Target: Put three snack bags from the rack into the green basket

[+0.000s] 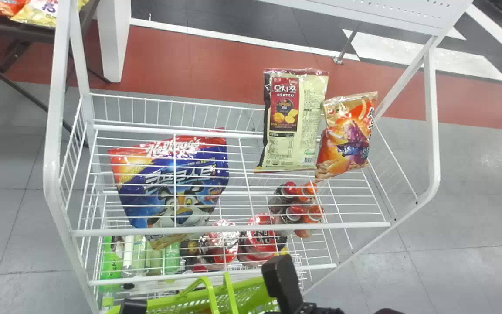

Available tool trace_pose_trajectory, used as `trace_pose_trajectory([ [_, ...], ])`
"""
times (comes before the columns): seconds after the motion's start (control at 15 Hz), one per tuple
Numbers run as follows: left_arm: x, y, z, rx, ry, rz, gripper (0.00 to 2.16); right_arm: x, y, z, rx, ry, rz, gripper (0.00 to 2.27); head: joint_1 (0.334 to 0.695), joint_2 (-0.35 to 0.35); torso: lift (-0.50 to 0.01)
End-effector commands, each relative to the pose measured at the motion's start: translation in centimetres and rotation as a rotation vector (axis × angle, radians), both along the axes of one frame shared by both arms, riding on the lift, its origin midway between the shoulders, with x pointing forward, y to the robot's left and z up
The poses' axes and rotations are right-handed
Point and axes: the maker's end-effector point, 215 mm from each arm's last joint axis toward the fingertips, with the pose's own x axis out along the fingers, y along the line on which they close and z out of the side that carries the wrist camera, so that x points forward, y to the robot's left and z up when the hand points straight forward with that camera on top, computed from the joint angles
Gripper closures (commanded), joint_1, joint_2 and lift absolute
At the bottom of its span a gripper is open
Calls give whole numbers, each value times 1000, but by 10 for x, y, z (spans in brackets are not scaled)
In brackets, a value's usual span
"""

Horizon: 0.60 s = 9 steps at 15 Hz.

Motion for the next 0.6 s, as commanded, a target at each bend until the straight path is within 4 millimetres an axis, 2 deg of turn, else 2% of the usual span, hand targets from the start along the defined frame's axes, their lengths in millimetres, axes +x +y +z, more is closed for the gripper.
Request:
trace_pose_trajectory([
  [0.0, 0, -1, 0, 3, -2, -1, 1274, -8, 18, -11, 10, -14, 39, 2243, 695, -350, 0],
  [0.13, -1, -2, 0, 1, -2, -3, 1274, -19, 14, -25, -35, 18, 64, 2172, 695, -350, 0],
  [0.27, 0, -1, 1, -1, -4, 2, 1274, -26, 7, -24, -58, 36, 85, 1639, 695, -350, 0],
  [0.4, -2, -1, 2, -5, -3, 3, 1278, -32, -13, -2, -47, 95, 42, 130, 695, -350, 0],
  [0.47, -2, -1, 1, -3, -2, 3, 1274, -33, -24, 11, -24, 125, 14, 12, 695, -350, 0],
  [0.53, -3, -2, 2, -4, -2, 2, 1274, -29, -32, 21, 0, 129, -15, 2, 695, -350, 0],
])
